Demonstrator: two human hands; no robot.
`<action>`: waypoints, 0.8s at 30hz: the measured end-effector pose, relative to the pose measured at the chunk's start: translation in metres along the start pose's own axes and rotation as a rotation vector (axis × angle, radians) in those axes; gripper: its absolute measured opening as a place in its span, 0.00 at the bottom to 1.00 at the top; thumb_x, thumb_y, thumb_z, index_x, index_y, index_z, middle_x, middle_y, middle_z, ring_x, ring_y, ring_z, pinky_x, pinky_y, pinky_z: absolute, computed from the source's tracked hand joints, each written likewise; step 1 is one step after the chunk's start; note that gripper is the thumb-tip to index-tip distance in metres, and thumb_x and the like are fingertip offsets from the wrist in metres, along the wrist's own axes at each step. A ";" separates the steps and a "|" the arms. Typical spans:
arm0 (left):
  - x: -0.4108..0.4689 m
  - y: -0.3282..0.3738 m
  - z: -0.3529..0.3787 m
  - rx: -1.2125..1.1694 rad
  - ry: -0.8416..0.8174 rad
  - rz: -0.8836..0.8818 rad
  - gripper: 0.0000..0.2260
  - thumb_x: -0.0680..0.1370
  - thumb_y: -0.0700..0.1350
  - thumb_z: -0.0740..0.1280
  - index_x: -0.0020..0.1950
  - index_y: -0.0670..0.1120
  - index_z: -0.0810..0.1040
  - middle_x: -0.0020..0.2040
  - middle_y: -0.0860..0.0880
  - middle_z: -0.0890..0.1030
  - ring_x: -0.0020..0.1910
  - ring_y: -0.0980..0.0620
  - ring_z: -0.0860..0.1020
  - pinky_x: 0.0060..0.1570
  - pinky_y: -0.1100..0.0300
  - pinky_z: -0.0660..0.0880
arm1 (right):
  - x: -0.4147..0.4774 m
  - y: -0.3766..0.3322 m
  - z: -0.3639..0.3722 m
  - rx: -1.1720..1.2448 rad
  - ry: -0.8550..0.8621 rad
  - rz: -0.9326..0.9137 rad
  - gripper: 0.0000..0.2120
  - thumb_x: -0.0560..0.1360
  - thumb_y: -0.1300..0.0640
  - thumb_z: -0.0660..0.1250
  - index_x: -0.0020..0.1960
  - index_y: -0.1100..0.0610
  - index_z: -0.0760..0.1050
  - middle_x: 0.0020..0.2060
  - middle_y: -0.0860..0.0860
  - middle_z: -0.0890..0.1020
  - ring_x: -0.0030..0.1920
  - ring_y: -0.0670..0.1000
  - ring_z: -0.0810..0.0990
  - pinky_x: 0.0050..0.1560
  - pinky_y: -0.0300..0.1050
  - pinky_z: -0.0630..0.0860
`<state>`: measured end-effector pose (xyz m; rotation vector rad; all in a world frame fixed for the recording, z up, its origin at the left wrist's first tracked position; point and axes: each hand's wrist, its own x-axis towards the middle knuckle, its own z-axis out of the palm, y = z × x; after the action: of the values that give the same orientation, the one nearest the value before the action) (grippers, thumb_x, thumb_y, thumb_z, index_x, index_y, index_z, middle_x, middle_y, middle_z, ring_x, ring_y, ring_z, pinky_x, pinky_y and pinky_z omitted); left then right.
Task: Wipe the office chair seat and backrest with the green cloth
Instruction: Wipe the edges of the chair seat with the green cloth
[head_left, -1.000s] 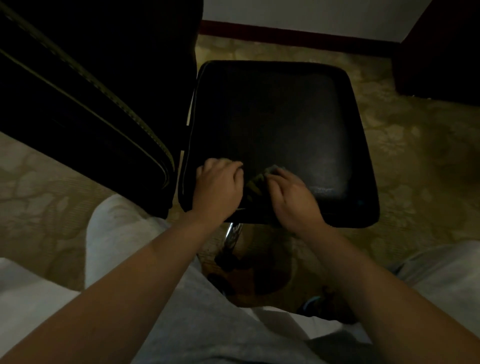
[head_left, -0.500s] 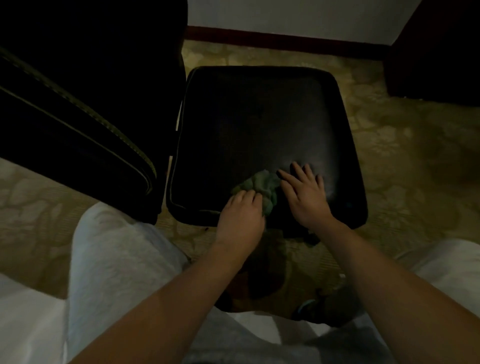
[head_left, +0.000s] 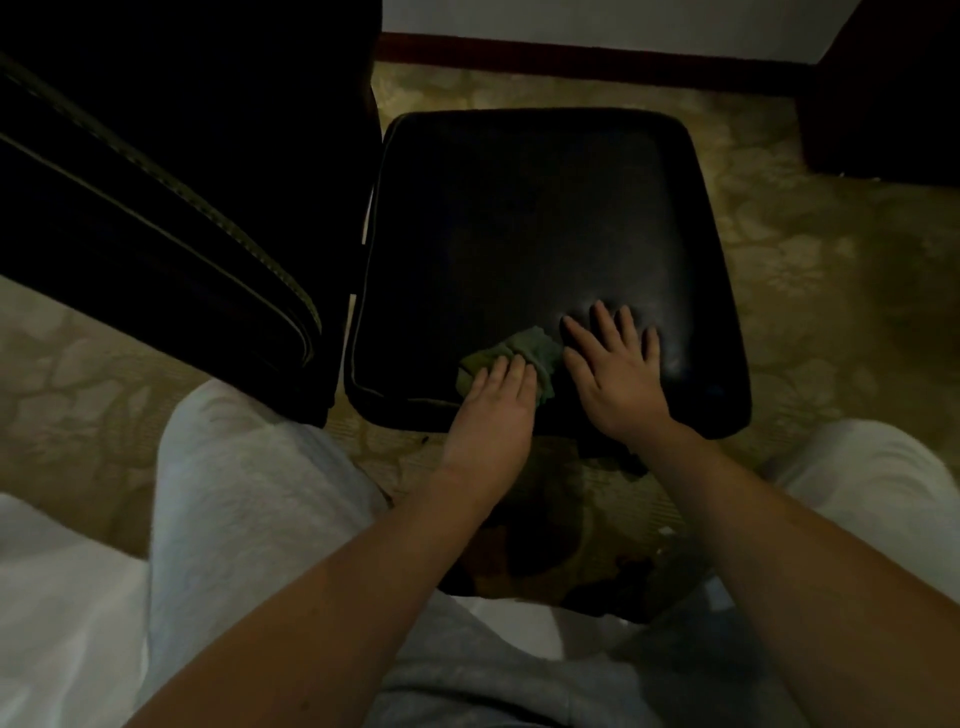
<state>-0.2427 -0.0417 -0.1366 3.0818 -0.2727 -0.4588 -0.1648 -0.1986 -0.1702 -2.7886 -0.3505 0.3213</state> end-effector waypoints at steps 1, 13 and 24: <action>-0.002 0.000 0.000 0.010 0.006 0.007 0.28 0.85 0.41 0.53 0.82 0.39 0.44 0.83 0.41 0.48 0.82 0.44 0.48 0.80 0.49 0.46 | 0.000 -0.001 -0.001 0.008 -0.018 -0.001 0.26 0.83 0.38 0.44 0.79 0.41 0.54 0.80 0.49 0.48 0.79 0.53 0.39 0.74 0.57 0.32; -0.035 -0.050 -0.007 -0.042 0.056 -0.134 0.27 0.82 0.36 0.58 0.80 0.39 0.55 0.80 0.42 0.61 0.79 0.46 0.59 0.77 0.54 0.59 | -0.003 -0.008 -0.010 0.054 -0.147 0.018 0.28 0.81 0.36 0.45 0.80 0.40 0.49 0.80 0.49 0.43 0.79 0.53 0.35 0.75 0.59 0.32; -0.015 -0.029 0.021 -0.041 0.128 -0.051 0.27 0.86 0.42 0.53 0.83 0.44 0.45 0.83 0.46 0.48 0.82 0.49 0.46 0.78 0.55 0.38 | 0.028 -0.024 -0.011 0.207 0.141 -0.113 0.18 0.83 0.47 0.55 0.68 0.51 0.74 0.75 0.55 0.64 0.78 0.55 0.55 0.77 0.63 0.44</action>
<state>-0.2579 -0.0107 -0.1532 3.0672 -0.1806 -0.2627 -0.1406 -0.1717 -0.1570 -2.5595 -0.4141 0.1249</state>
